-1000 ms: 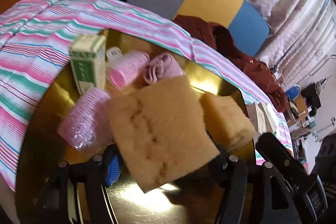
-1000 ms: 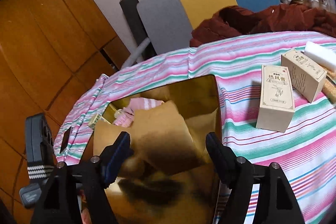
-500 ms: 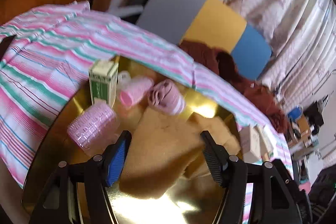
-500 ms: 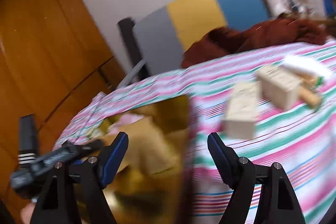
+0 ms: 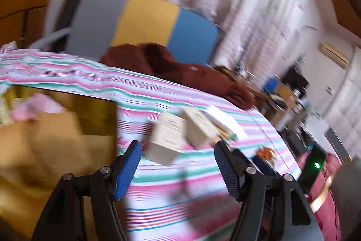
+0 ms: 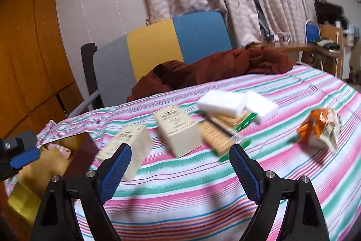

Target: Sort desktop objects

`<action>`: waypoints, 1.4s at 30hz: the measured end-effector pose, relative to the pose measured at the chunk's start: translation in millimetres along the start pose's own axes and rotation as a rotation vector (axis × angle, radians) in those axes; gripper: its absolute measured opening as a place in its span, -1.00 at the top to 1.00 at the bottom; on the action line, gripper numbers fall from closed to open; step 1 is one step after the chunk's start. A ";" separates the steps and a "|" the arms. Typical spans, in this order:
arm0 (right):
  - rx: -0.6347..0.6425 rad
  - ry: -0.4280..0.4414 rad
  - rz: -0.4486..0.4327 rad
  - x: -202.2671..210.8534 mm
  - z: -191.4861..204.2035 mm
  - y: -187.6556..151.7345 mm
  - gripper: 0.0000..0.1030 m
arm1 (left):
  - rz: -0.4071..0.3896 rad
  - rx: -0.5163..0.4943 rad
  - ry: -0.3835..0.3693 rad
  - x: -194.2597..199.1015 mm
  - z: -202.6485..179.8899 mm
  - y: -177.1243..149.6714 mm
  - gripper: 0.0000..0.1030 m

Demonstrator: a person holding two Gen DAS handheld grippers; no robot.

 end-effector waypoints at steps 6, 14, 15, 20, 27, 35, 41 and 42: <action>-0.012 -0.022 0.039 -5.8 -21.6 -13.3 -0.73 | 0.092 -0.058 -0.013 -38.9 -26.8 -27.7 -0.33; -0.072 -0.001 0.133 -25.0 -30.7 -30.8 -0.73 | 0.126 -0.058 0.091 -74.2 -4.1 -43.2 -0.33; -0.078 0.003 0.140 -27.6 -31.0 -31.4 -0.73 | 0.125 -0.050 0.098 -77.3 1.2 -43.6 -0.32; -0.107 0.014 0.191 -41.7 -31.8 -34.8 -0.72 | 0.093 -0.086 0.108 -82.2 7.6 -43.7 -0.33; -0.094 0.021 0.208 -49.4 -28.7 -29.6 -0.72 | 0.138 -0.105 0.161 -100.2 21.0 -52.3 -0.33; -0.016 0.055 0.228 -71.5 -14.2 -18.2 -0.72 | 0.167 -0.045 0.196 -114.0 34.3 -49.3 -0.33; 0.046 0.095 0.211 -91.5 -2.3 -7.2 -0.72 | 0.153 -0.017 0.188 -121.4 39.7 -46.7 -0.33; 0.054 0.104 0.222 -96.3 0.1 -8.6 -0.71 | 0.143 -0.008 0.177 -119.3 40.7 -47.2 -0.34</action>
Point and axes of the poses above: each gripper's, at about its wrist camera, not at the fingertips, and x roughly against the way its jaws point, z to its left, y to its top, the point moved 6 cm from there along -x, roughly the way its jaws point, and after that the axes turned 9 degrees about -z, right-handed, at the moved point
